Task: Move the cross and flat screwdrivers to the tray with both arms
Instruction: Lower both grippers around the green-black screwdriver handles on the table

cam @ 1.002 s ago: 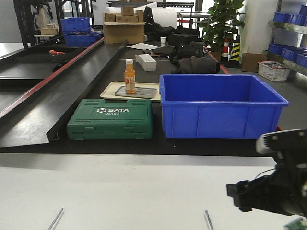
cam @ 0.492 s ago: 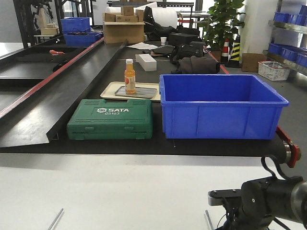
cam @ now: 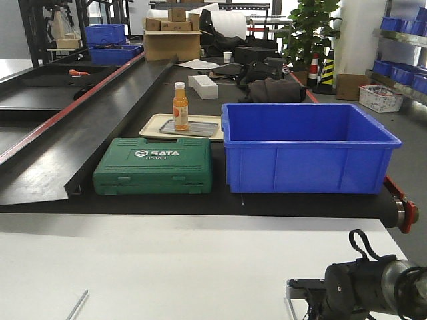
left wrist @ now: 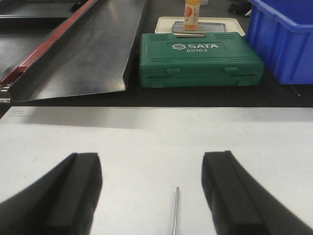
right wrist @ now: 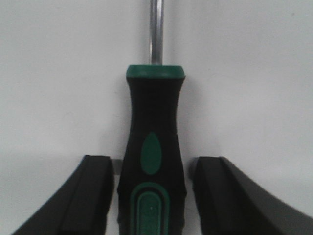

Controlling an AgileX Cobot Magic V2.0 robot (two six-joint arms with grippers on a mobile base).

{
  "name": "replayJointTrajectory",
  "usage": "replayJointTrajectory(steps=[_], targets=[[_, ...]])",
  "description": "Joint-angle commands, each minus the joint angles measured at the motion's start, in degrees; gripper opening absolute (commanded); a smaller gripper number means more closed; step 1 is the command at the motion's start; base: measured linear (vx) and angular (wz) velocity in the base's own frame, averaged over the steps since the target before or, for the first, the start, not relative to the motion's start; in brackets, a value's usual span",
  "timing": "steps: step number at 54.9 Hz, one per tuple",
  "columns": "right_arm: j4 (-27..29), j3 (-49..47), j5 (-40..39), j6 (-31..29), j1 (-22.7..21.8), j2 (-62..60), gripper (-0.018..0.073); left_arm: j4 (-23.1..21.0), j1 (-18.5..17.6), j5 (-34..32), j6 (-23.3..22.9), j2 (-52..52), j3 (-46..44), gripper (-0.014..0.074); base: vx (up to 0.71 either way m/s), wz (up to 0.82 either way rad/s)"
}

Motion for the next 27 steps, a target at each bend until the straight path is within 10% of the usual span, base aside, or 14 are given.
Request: replayJointTrajectory(steps=[1, 8, 27], targets=[[0.80, -0.82, -0.98, 1.35, -0.03, -1.30, 0.0263, -0.14, -0.04, -0.34, -0.22, -0.42, -2.25, 0.0559, 0.00, 0.00], [1.21, -0.82, -1.45, 1.48, -0.03, -1.30, -0.0014, 0.22, 0.01, 11.33, -0.11, 0.34, -5.14, 0.0559, 0.00, 0.00], [2.71, -0.82, -2.13, 0.64, -0.03, -1.30, -0.0011, 3.00, 0.01, 36.52, 6.17, 22.59, -26.12, 0.0559, 0.00, 0.00]])
